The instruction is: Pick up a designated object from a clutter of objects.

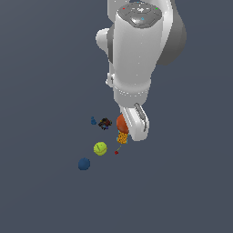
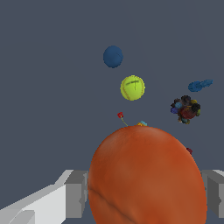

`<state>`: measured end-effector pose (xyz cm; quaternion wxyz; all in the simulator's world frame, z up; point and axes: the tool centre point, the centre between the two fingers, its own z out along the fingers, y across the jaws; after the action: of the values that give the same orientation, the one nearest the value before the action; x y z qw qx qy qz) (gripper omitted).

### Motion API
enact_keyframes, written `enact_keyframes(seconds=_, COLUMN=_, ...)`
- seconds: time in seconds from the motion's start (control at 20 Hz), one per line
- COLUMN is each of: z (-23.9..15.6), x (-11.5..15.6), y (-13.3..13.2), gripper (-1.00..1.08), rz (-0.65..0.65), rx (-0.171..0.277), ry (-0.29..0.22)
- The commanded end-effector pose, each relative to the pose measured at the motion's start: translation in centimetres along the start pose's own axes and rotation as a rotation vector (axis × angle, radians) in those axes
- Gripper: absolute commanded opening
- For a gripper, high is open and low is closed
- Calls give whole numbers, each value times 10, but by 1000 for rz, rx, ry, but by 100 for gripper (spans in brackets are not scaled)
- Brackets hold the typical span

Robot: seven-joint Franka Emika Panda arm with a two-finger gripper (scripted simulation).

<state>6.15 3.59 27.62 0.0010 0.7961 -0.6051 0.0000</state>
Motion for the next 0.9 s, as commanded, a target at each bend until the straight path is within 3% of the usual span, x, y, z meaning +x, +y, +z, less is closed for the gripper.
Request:
enact_keyframes(seconds=0.0, z=-22, x=-25, y=-3, gripper=-100, rz=1, rx=2, ry=2)
enact_keyframes(seconds=0.55, z=-110, x=-128, y=-21, gripper=-100, rz=1, rx=2, ry=1)
enact_keyframes(seconds=0.85, z=-140, x=-164, y=-29, gripper=-100, rz=0, rx=2, ry=-1)
